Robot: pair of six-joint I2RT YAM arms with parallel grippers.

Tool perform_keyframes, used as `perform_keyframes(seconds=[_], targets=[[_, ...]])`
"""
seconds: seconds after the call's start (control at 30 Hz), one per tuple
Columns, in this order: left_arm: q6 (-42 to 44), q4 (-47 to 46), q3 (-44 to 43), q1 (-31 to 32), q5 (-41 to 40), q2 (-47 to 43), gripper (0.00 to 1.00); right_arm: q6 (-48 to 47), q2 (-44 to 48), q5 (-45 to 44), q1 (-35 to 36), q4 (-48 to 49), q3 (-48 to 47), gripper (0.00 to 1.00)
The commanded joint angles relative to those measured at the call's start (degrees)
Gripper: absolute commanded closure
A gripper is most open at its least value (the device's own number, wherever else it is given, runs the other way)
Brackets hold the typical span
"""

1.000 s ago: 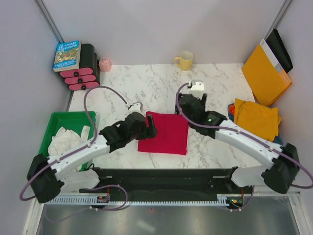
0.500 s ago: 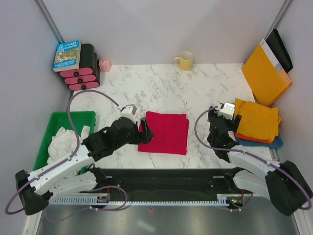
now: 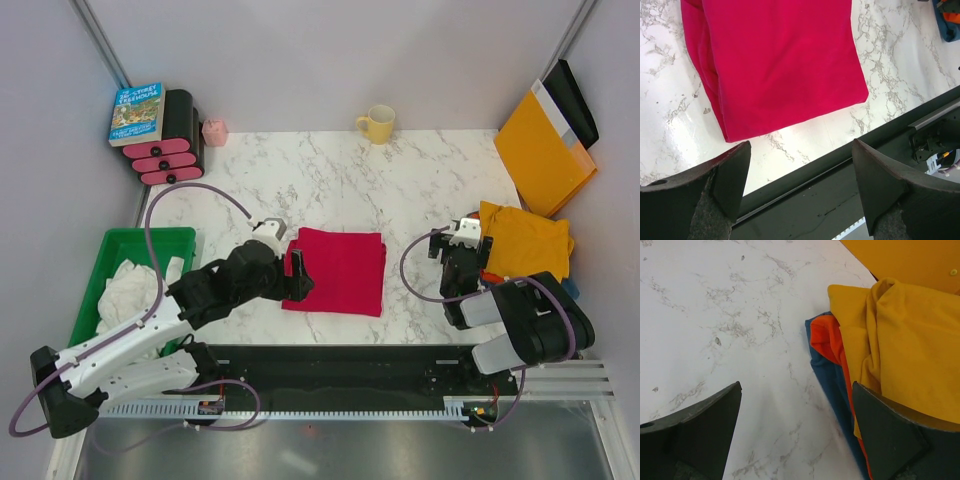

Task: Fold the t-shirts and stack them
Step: Smooth out wrinkles on the folded tshirt

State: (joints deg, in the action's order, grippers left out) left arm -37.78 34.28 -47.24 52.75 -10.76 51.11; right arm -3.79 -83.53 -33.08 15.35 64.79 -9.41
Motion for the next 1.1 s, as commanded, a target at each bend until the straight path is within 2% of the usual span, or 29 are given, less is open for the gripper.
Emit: perform_keyframes(seconds=[0.0, 0.03, 0.13, 0.43, 0.6, 0.8, 0.87, 1.07], targets=[[2.97, 0.08, -1.71, 0.33, -0.04, 0.3, 0.12, 3.7, -4.87, 6.96, -4.27, 18.04, 2.55, 0.02], [2.98, 0.08, -1.62, 0.33, -0.05, 0.39, 0.12, 3.36, -6.81, 8.02, -4.19, 20.61, 2.64, 0.02], [3.32, 0.08, -1.62, 0.42, 0.13, 0.74, 0.12, 3.7, -4.71, 9.08, -4.28, 9.41, -1.48, 0.02], [3.59, -2.2, 0.48, 0.42, -2.59, 4.08, 0.12, 3.7, -4.63, 9.53, -4.9, 9.65, -1.67, 0.02], [1.05, -5.28, 1.19, 1.65, -5.57, 10.82, 0.12, 3.7, -4.54, 9.7, -4.98, 9.56, -1.66, 0.02], [-3.52, -4.49, -5.74, 9.2, -16.64, 21.64, 0.12, 3.7, -4.54, 9.61, -4.98, 9.56, -1.66, 0.02], [-6.67, -1.51, -11.27, 11.74, -19.63, 27.53, 0.13, 3.7, -4.54, 9.7, -5.07, 9.56, -1.75, 0.02], [-15.56, 3.68, -24.11, 12.46, -22.54, 37.91, 0.13, 3.7, -4.54, 9.7, -5.07, 9.56, -1.67, 0.02]])
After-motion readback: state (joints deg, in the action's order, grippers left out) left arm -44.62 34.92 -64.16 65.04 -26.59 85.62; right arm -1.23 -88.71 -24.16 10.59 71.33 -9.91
